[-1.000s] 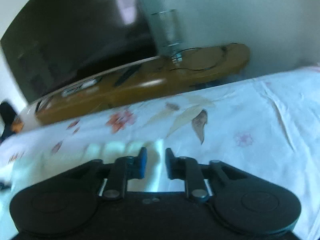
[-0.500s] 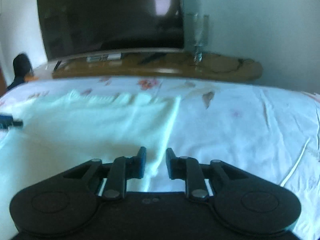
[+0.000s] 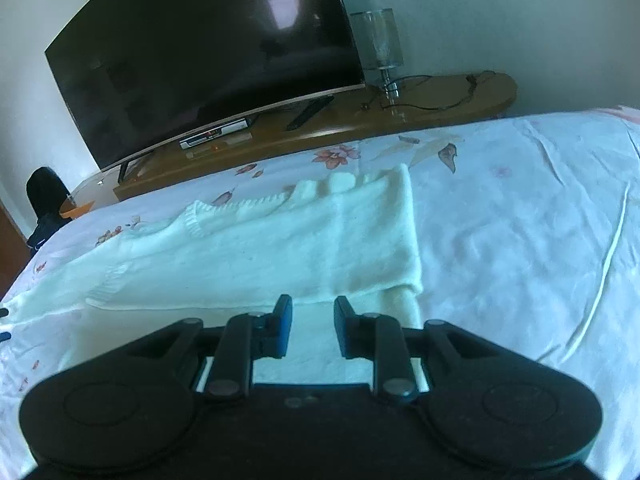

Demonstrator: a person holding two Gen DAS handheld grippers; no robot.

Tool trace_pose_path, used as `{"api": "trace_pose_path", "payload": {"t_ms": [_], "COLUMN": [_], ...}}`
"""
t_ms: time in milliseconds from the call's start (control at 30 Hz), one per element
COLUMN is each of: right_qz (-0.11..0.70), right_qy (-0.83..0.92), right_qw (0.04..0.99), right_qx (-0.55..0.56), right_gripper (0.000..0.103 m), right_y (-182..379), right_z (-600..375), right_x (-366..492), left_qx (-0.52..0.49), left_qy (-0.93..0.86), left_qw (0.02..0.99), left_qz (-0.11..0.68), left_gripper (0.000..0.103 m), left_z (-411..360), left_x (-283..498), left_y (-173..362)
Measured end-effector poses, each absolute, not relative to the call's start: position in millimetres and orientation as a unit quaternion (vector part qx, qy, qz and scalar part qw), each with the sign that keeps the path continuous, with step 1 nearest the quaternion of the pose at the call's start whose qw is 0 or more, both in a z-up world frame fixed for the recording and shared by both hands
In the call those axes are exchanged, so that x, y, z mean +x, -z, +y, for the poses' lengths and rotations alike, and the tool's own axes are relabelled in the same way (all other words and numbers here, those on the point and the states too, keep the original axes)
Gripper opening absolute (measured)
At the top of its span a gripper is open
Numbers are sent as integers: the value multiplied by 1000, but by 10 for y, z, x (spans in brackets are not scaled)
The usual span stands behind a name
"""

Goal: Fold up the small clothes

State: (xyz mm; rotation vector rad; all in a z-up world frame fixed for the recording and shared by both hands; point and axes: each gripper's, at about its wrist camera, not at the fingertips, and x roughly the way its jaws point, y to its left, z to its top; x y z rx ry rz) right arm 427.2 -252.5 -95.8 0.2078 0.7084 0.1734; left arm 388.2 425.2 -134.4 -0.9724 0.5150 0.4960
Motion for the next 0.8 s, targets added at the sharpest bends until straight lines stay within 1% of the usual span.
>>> {"api": "trace_pose_path", "payload": {"t_ms": [100, 167, 200, 233, 267, 300, 367, 467, 567, 633, 700, 800], "right_qz": [345, 344, 343, 341, 340, 340, 338, 333, 328, 326, 325, 325], "right_qy": [-73, -66, -63, -61, -58, -55, -51, -48, -42, -37, -32, -27], "right_qw": [929, 930, 931, 931, 932, 933, 933, 935, 937, 936, 935, 933], "right_qx": [111, 112, 112, 111, 110, 109, 110, 111, 117, 127, 137, 150], "right_gripper": [24, 24, 24, 24, 24, 24, 24, 24, 24, 24, 24, 24], "right_y": [912, 879, 866, 846, 835, 823, 803, 779, 779, 798, 811, 827], "right_z": [-2462, -2433, -2423, -2413, -2406, -2405, -2411, -2440, -2507, -2566, -2634, -2768], "right_x": [4224, 4206, 4207, 4204, 4204, 4203, 4204, 4195, 4198, 4201, 4193, 4158], "left_qx": [-478, -475, -460, -436, -414, -390, -355, -273, -180, -143, -128, -97], "left_qy": [-232, -233, -233, -233, -237, -236, -226, -178, -87, -24, 23, 78], "left_qw": [814, 816, 823, 834, 840, 846, 865, 909, 945, 952, 951, 943], "left_qz": [233, 232, 237, 245, 259, 278, 274, 260, 259, 269, 281, 308], "left_gripper": [50, 50, 49, 27, 7, 2, 2, 2, 2, 2, 2, 2], "left_z": [4409, 4425, 4404, 4362, 4311, 4279, 4195, 3798, 3032, 2434, 1912, 1099], "left_x": [3995, 4071, 4131, 4192, 4219, 4287, 4286, 4474, 4760, 5006, 5178, 5422], "left_y": [1426, 1437, 1421, 1401, 1400, 1403, 1299, 964, 621, 499, 467, 581]}}
